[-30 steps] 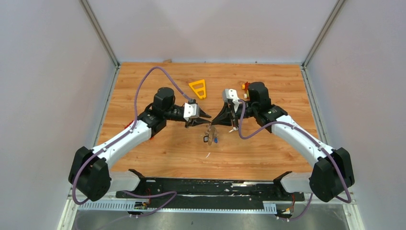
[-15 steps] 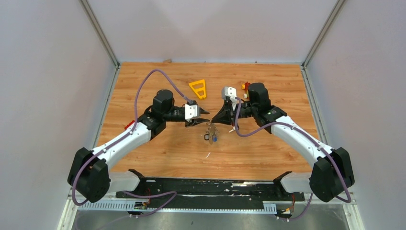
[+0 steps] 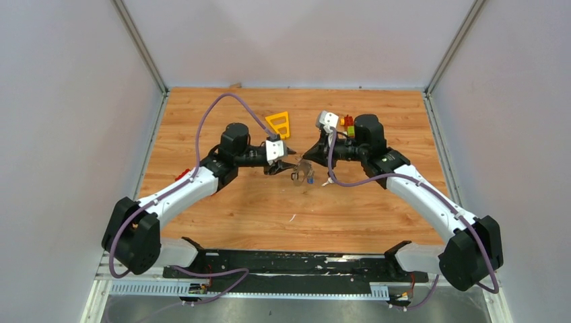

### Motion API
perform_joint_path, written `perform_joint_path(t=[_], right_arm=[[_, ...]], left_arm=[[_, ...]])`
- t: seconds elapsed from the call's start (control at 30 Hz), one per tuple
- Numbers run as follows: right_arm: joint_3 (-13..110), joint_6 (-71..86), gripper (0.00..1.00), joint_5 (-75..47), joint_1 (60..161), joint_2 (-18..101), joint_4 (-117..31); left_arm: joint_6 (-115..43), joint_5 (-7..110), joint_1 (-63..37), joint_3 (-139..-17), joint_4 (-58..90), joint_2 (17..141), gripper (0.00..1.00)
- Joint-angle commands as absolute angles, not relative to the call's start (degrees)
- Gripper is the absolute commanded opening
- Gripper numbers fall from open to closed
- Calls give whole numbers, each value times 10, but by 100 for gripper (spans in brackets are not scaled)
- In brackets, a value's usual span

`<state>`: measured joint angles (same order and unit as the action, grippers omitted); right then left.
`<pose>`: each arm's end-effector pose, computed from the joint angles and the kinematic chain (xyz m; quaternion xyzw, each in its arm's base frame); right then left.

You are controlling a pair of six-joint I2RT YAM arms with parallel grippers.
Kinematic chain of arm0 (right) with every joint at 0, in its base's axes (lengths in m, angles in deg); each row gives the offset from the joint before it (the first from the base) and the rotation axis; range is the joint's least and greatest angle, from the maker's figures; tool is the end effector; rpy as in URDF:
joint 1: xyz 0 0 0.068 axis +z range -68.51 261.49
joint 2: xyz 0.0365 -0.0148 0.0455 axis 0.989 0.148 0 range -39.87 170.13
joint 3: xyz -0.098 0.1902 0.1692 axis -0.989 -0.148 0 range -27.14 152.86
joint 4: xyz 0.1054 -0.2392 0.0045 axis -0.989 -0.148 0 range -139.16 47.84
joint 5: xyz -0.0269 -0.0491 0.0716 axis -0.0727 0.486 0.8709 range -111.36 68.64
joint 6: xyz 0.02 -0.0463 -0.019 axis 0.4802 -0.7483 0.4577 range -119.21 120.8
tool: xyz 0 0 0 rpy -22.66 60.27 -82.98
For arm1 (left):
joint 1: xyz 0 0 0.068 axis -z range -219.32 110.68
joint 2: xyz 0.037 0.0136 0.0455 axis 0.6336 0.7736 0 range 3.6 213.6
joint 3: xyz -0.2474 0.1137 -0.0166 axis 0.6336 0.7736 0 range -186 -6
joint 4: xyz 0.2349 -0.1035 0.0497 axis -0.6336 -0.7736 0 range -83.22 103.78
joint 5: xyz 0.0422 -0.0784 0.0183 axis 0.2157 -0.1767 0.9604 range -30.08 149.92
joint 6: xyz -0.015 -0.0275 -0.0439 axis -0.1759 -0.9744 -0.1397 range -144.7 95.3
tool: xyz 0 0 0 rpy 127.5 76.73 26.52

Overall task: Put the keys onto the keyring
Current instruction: Adjust the keyring.

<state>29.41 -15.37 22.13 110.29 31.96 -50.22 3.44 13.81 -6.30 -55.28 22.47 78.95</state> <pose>0.2348 0.1571 0.3180 -0.4849 0.6392 0.3638 0.4732 0.2324 -0.1816 0.2856 0.5768 0.5204 -0.3385 0.5309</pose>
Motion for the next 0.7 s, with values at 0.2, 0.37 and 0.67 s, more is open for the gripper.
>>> perform_joint_path(t=[0.2, 0.37, 0.67], right_arm=[[309, -104, 0, 168, 1102, 310, -475], [313, -84, 0, 155, 1102, 318, -475], [308, -77, 0, 168, 1102, 327, -474]], left_arm=[[36, 41, -59, -581, 216, 795, 50], [96, -3, -53, -586, 158, 789, 48], [127, -22, -48, -596, 118, 784, 47]])
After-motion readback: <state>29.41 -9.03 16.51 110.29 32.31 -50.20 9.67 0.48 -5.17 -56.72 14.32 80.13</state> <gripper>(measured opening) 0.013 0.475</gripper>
